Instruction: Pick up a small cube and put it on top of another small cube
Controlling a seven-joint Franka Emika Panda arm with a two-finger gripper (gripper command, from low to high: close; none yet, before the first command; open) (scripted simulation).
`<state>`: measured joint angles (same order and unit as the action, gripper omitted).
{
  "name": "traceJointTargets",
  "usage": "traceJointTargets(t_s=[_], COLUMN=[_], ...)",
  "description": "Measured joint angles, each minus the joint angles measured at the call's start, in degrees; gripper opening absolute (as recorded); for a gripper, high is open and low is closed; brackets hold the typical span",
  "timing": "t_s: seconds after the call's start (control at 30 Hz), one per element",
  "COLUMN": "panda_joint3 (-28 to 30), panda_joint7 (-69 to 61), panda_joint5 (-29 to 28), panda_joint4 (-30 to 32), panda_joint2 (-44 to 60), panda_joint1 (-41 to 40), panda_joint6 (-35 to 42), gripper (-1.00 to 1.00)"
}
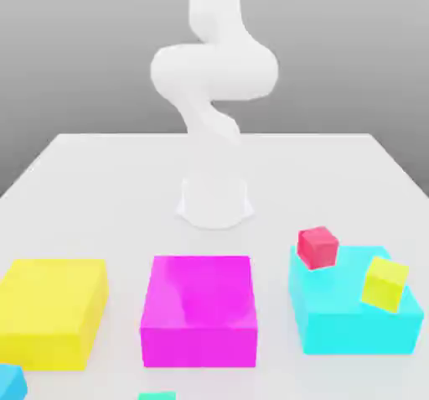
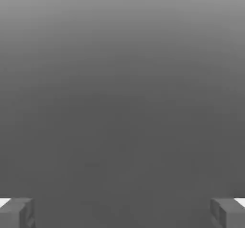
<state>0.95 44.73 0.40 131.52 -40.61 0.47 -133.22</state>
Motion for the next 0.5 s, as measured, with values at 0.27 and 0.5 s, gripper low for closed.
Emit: traceJointTargets(t_s=[0.27,0.5], panda_joint3=[2.96,4.71], panda_joint7=[-4.03,-7.84], panda_joint5=[1.83,3.89], panda_joint4=[-0.88,-1.64], panda_joint2=[16.96,31.52], panda_joint1=[1.22,1.41], panda_joint6=[-4.59,-8.52], gripper=[0.00,0.00])
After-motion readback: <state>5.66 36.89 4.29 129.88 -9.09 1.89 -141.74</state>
